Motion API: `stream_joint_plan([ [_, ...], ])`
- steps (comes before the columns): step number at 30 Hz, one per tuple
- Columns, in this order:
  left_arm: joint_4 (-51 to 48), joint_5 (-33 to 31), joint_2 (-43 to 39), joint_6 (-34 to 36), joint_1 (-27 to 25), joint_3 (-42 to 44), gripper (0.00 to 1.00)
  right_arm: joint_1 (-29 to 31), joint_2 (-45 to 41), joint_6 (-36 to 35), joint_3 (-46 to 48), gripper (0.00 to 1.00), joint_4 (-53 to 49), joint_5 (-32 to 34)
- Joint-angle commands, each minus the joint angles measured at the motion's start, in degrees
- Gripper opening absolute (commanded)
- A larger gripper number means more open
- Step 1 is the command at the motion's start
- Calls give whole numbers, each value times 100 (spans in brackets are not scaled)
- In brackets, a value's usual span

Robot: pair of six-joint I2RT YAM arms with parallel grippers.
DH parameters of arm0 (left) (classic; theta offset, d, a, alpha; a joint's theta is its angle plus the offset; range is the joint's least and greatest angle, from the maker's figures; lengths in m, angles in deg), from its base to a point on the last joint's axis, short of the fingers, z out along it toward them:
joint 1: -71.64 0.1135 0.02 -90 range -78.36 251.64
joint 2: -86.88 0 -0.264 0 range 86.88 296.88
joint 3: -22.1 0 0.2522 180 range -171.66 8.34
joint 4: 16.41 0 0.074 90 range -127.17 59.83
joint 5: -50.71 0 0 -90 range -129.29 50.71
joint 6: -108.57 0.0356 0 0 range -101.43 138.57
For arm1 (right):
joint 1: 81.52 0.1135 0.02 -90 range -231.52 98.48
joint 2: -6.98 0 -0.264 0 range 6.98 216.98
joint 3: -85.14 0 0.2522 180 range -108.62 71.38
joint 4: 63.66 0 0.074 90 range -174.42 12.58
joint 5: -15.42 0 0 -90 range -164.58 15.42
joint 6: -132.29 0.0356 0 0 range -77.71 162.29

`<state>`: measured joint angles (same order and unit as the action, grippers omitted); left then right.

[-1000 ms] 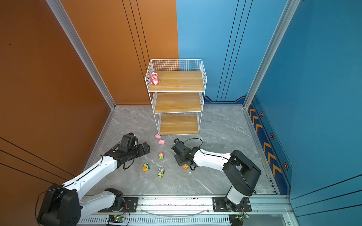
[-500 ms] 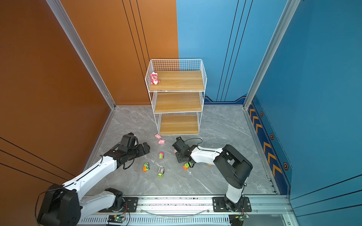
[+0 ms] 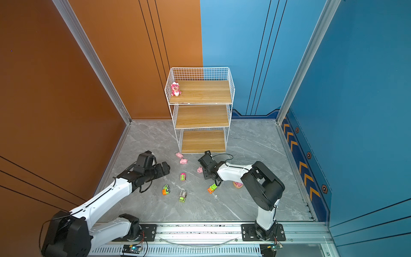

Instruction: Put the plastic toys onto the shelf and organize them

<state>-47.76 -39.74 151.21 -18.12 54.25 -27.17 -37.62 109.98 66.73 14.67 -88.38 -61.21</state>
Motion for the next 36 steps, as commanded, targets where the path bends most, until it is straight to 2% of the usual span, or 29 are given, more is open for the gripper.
stream_joint_plan([
  [1, -174, -78, -53, 44, -49, 35, 100, -43, 155, -6, -186, 58, -98, 118],
  [12, -332, -82, -22, 117, -30, -170, 100, 118, 594, 437, -594, 58, 134, 50],
  [24, -605, 51, 19, 214, 43, -525, 100, 106, 1036, 312, -1302, 62, 191, 124],
  [31, -1493, 427, 23, 826, 73, -1652, 99, -24, 630, 260, -1173, 69, 513, -102],
  [36, -2204, 637, 183, 1509, 95, -2537, 98, 9, 236, 595, -806, 69, 689, -88],
])
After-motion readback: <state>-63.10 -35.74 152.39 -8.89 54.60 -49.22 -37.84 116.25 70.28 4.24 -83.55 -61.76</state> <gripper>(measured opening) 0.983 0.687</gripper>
